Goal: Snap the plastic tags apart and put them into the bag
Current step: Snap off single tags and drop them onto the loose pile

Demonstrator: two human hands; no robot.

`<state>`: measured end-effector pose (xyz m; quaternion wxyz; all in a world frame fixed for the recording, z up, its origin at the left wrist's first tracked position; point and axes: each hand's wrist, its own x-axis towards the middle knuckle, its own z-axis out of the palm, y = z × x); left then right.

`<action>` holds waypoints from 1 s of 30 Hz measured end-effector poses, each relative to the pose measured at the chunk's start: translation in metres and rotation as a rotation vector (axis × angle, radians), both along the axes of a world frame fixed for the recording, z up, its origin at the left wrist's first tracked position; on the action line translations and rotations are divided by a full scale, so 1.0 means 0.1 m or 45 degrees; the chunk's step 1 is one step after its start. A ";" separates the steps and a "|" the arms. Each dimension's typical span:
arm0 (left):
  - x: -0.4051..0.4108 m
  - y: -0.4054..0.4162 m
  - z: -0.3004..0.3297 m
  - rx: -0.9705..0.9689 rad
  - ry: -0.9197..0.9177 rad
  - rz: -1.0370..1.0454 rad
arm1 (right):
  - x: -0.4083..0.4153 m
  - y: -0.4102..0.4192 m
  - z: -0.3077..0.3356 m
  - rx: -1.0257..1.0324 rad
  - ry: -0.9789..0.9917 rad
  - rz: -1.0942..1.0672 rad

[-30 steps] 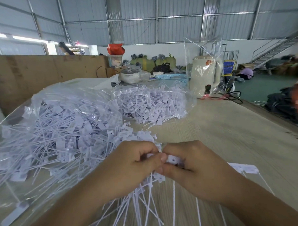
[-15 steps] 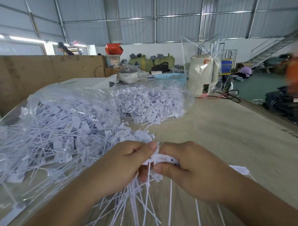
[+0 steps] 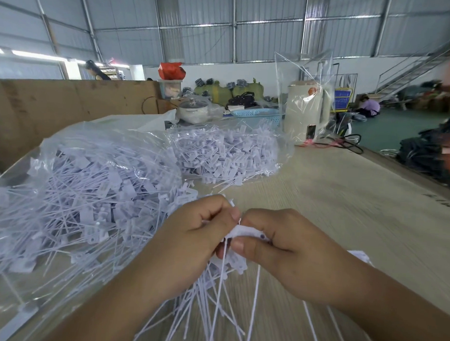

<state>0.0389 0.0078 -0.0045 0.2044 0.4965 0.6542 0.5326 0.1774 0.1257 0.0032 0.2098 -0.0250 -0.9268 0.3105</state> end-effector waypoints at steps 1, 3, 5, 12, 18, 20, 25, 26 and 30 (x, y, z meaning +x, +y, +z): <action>0.02 0.00 0.00 0.036 -0.005 0.012 | 0.00 0.00 0.00 0.000 0.006 0.009; 0.04 0.00 0.01 0.084 -0.063 0.031 | 0.00 0.01 -0.01 0.001 0.042 0.008; 0.06 0.00 0.02 0.119 -0.131 0.052 | 0.00 0.00 -0.02 0.012 0.100 -0.008; 0.14 0.02 -0.01 0.180 -0.162 0.143 | -0.02 -0.04 -0.07 0.032 0.229 -0.080; 0.14 0.02 -0.02 0.147 -0.311 0.144 | -0.02 -0.06 -0.08 0.073 0.282 -0.055; 0.12 0.02 -0.01 0.122 -0.364 0.116 | -0.03 -0.06 -0.07 0.089 0.288 -0.049; 0.10 0.02 0.02 0.054 -0.452 0.075 | -0.02 -0.05 -0.08 0.119 0.229 -0.047; 0.10 0.02 0.02 0.030 -0.465 0.066 | -0.02 -0.05 -0.09 0.135 0.210 -0.047; 0.07 0.00 0.04 -0.074 -0.496 0.045 | -0.03 -0.05 -0.11 0.195 0.189 -0.038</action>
